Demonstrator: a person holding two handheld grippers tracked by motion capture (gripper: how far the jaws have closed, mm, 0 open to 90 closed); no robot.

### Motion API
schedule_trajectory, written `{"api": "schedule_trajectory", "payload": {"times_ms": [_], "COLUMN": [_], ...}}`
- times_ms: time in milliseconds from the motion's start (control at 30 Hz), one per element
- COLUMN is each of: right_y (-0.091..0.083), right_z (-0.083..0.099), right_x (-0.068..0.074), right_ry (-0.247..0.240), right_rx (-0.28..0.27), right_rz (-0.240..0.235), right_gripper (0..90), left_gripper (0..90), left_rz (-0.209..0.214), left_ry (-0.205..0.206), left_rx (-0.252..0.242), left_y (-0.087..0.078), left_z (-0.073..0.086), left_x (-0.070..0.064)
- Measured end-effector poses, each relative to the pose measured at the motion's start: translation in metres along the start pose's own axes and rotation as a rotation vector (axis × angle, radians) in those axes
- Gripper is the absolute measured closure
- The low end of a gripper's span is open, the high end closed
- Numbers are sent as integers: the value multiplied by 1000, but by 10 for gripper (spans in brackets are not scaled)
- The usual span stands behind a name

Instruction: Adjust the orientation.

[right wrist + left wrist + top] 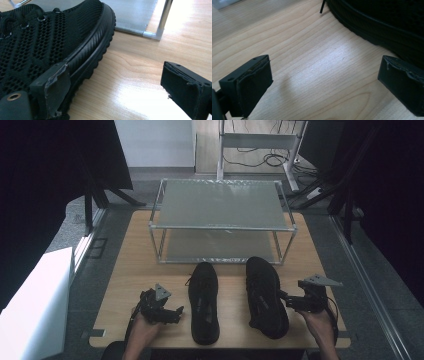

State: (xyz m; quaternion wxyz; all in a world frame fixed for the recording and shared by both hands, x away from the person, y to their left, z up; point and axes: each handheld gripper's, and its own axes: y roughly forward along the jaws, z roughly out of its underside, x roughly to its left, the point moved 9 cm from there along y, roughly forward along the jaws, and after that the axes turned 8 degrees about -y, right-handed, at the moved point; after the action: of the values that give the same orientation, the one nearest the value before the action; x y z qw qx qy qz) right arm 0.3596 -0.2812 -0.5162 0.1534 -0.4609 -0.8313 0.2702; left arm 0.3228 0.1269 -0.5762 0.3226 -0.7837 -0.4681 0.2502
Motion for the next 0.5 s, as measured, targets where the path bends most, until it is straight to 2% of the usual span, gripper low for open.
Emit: {"api": "schedule_trajectory", "payload": {"times_ms": [133,233,400,500], "right_y": [-1,0,4,3], "right_z": [5,12,20,20], "right_x": [-8,-17,-22,-24], "right_ry": [-2,42,85,85], "right_rx": [13,16,32,29], "right_rz": [24,25,13,14], "right_gripper": [89,84,77,76], "left_gripper": [0,0,0,0], "left_rz": [8,10,8,10], "left_ry": [-4,-7,-18,-24], "left_rx": [1,1,1,2], "left_y": [0,0,-1,-2], "left_z": [0,0,0,-1], "left_x": [0,1,1,1]}}
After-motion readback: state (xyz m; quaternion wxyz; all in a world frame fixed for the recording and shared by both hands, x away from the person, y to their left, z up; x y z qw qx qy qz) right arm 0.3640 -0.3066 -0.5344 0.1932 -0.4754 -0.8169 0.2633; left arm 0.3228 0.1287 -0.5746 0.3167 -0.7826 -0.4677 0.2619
